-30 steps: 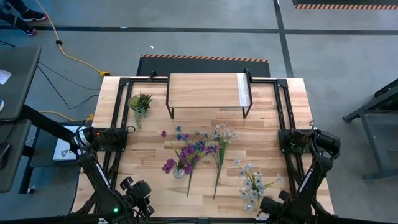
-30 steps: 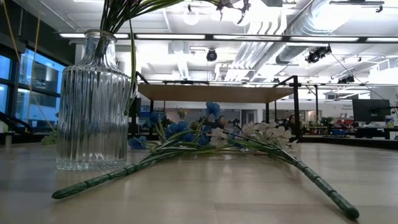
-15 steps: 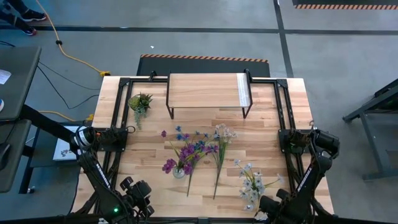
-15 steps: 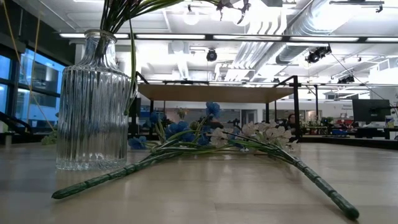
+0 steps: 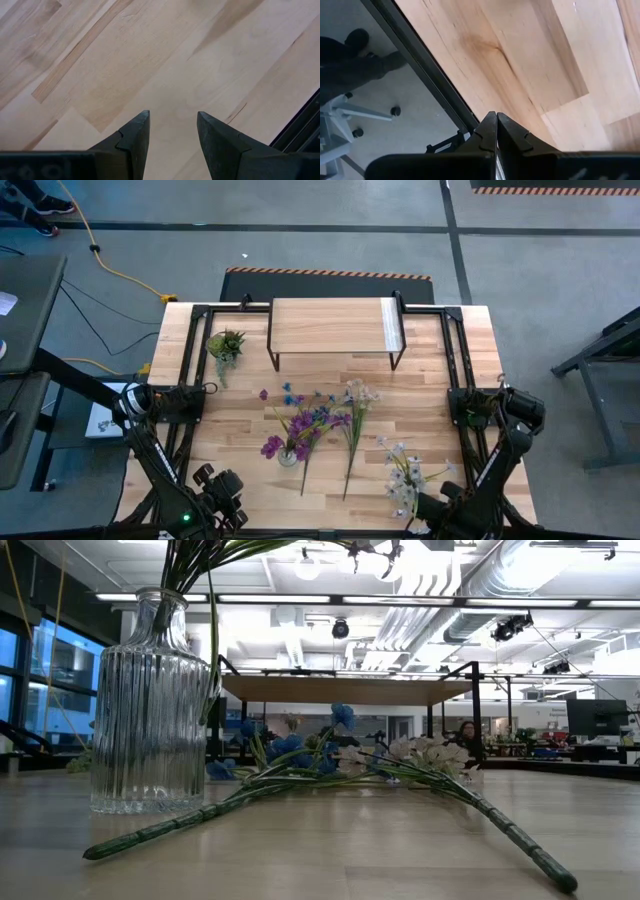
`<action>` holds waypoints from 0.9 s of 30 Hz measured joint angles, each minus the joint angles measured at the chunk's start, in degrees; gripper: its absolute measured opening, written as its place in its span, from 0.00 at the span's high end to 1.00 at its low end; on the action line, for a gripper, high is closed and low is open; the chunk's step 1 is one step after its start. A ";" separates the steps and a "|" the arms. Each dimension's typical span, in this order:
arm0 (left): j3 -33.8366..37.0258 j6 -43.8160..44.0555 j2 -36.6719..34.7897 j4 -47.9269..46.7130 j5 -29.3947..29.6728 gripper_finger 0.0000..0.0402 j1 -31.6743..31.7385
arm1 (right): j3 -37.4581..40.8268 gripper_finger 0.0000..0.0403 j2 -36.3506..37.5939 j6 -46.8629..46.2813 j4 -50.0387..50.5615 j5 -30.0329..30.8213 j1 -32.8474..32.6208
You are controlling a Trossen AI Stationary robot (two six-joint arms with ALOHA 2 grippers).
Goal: Pick and place flowers into a vace then onto a shelf
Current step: Adjust the right transparent vase
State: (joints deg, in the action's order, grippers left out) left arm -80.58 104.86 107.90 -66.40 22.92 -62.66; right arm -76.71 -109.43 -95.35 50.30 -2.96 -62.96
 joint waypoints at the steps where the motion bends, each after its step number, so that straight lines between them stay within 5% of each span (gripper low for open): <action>1: 0.00 0.00 0.00 -0.01 -0.02 0.51 -0.01 | -0.02 0.99 0.00 0.31 0.11 0.08 0.06; 27: 0.00 0.02 0.00 0.03 -0.02 0.51 -0.01 | -0.04 1.00 0.00 7.67 3.04 1.39 4.32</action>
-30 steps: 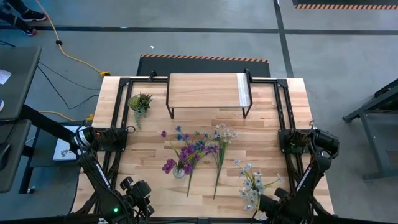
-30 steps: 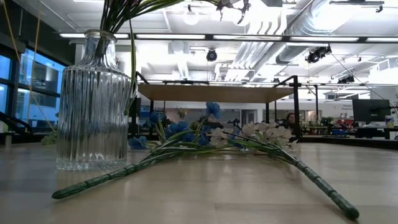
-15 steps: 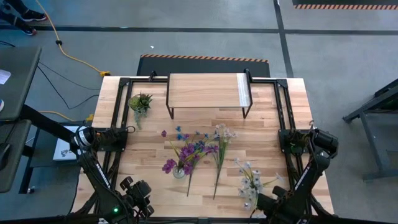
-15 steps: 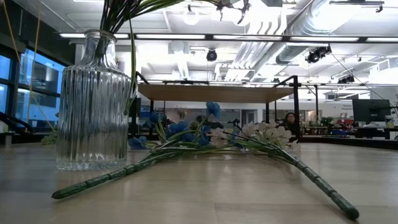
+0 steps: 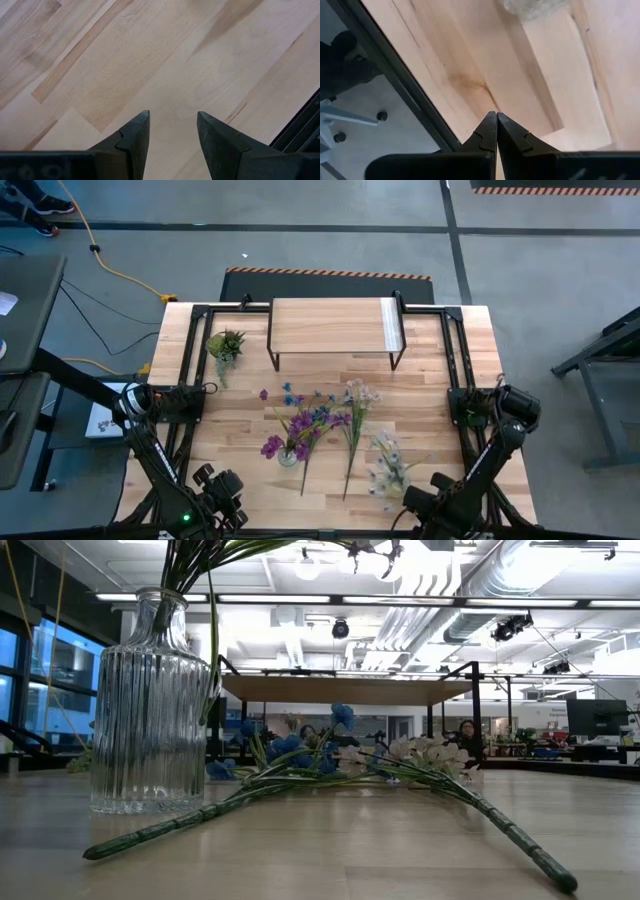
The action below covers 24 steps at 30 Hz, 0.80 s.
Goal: Pick and place flowers into a vace then onto a shelf
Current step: Adjust the right transparent vase
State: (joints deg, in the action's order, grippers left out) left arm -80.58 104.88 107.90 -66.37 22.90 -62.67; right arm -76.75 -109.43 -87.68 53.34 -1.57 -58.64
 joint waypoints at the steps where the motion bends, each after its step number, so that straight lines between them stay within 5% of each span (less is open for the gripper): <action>1: 0.00 0.00 0.00 0.06 -0.08 0.51 0.01 | 0.00 1.00 0.00 0.09 0.08 0.04 0.18; 11: -0.57 -0.69 -0.69 -1.04 -4.14 0.51 1.07 | 2.90 1.00 -0.20 -16.82 -8.06 -0.74 -8.12; 24: -3.21 -7.32 -0.81 -3.82 -3.76 0.51 4.24 | 2.99 1.00 -0.13 -17.46 -7.43 0.10 -8.97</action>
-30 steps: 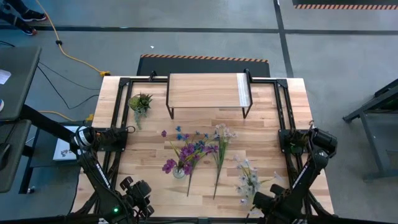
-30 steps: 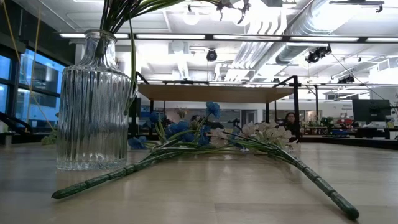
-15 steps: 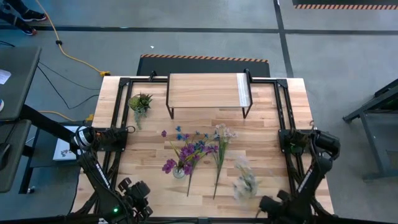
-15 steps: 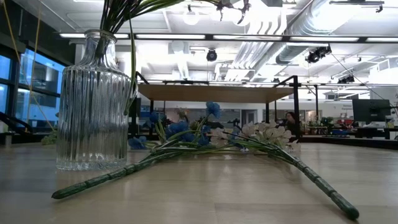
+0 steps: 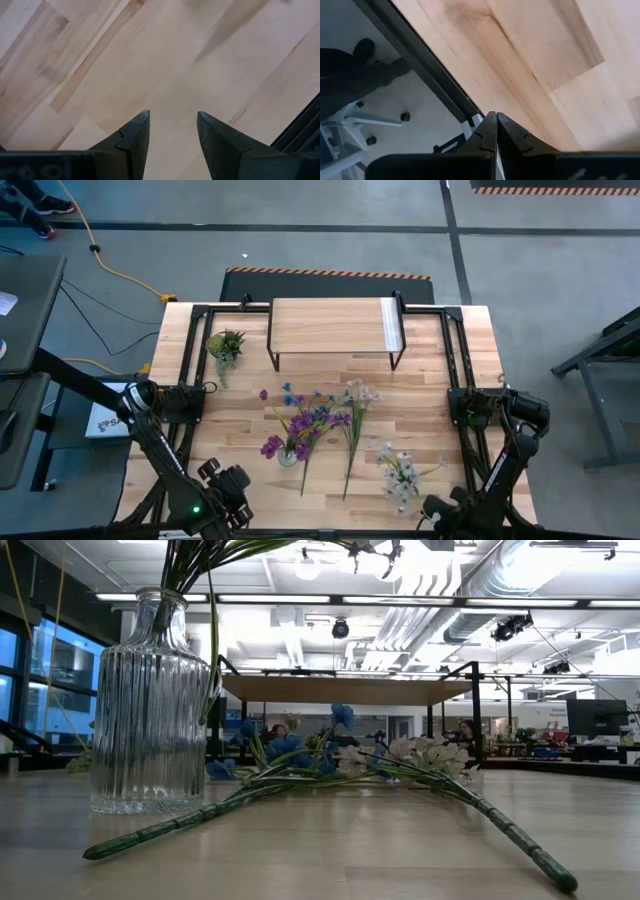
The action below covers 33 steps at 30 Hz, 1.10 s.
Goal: Pick and place flowers into a vace then onto a shelf
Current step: Adjust the right transparent vase
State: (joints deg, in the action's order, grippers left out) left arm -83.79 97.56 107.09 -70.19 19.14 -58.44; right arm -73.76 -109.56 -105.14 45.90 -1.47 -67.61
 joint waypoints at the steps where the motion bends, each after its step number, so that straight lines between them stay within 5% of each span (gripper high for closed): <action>1: 0.00 0.02 0.00 -0.02 -0.02 0.51 -0.06 | 0.00 1.00 -0.02 0.03 0.32 0.03 0.00; 33: 0.00 0.20 0.00 -0.26 -0.35 0.51 -0.06 | 5.79 1.00 -0.13 6.52 -5.74 2.34 3.89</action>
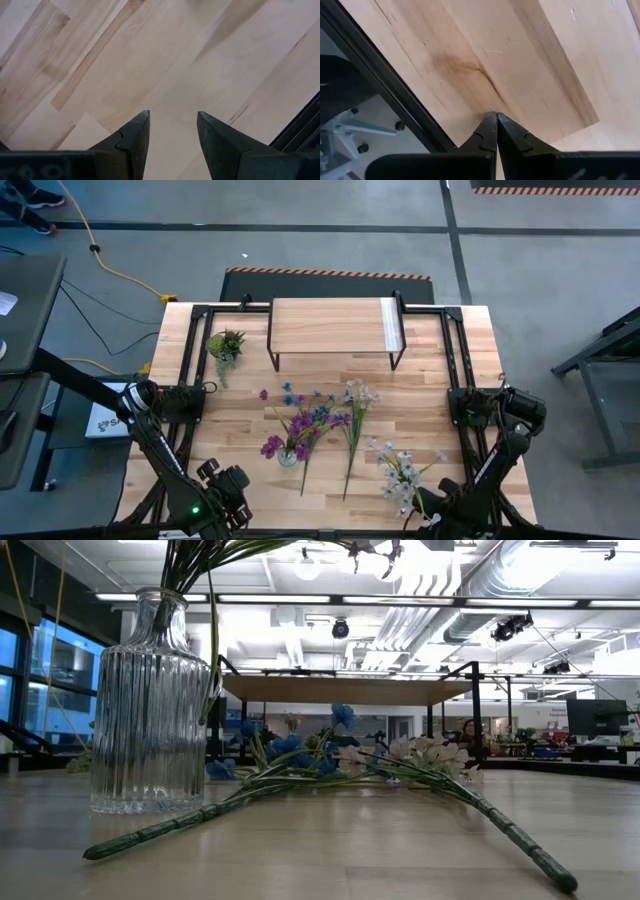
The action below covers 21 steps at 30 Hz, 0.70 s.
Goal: Pick and place flowers into a vace then onto a shelf
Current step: Adjust the right transparent vase
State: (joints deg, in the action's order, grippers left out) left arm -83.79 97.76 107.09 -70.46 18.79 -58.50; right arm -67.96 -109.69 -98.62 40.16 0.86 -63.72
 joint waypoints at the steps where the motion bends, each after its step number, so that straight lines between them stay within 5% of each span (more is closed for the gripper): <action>1: 0.00 0.01 0.00 -0.03 0.01 0.51 0.00 | 0.02 1.00 0.00 0.18 0.02 0.07 0.02; 21: 0.00 0.10 0.00 -0.62 -0.07 0.51 0.00 | 0.15 1.00 -0.10 5.74 1.08 -0.69 3.11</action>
State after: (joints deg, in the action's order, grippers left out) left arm -83.79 97.86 107.09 -71.07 18.71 -58.50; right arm -67.81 -109.78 -92.88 41.24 0.18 -60.61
